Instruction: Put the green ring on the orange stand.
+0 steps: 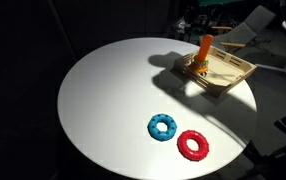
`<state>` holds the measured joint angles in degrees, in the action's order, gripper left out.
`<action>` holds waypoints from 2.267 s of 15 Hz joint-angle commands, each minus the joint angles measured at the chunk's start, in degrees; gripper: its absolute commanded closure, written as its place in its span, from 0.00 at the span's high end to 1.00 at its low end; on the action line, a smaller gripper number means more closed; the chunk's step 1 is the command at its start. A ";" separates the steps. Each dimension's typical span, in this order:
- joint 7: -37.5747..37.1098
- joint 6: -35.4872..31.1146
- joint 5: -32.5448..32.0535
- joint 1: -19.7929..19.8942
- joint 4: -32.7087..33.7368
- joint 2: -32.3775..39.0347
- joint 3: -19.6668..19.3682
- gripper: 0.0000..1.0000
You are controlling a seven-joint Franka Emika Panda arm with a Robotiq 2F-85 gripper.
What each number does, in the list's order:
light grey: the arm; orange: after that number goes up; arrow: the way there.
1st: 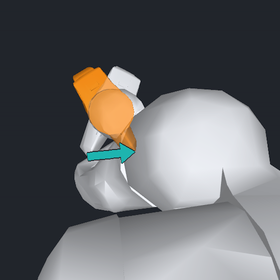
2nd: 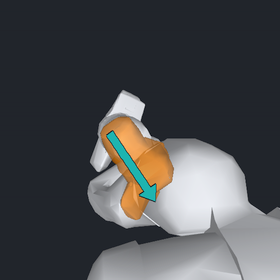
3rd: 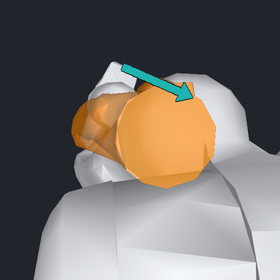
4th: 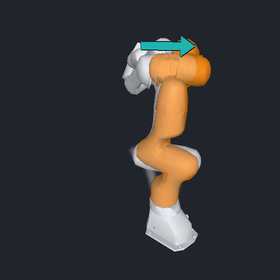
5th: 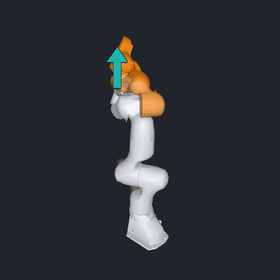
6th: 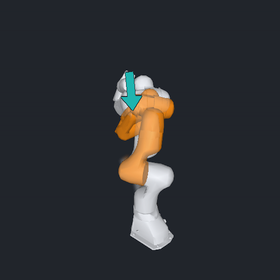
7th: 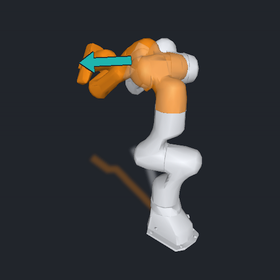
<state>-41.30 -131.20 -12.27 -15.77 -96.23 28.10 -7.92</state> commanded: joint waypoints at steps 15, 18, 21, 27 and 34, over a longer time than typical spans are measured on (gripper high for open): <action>-0.33 1.27 0.55 3.41 -9.47 -7.09 2.05 0.42; -0.75 -0.17 -0.13 3.50 -10.89 -7.96 2.11 0.42; -0.91 -2.37 -0.43 3.63 -11.60 -8.12 2.05 0.42; -1.00 -8.09 -0.99 3.76 -12.89 -7.06 1.49 0.42; -1.01 -10.02 -1.26 3.87 -13.43 -6.53 1.01 0.42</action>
<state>-41.38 -139.72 -12.25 -12.53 -108.44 22.04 -7.04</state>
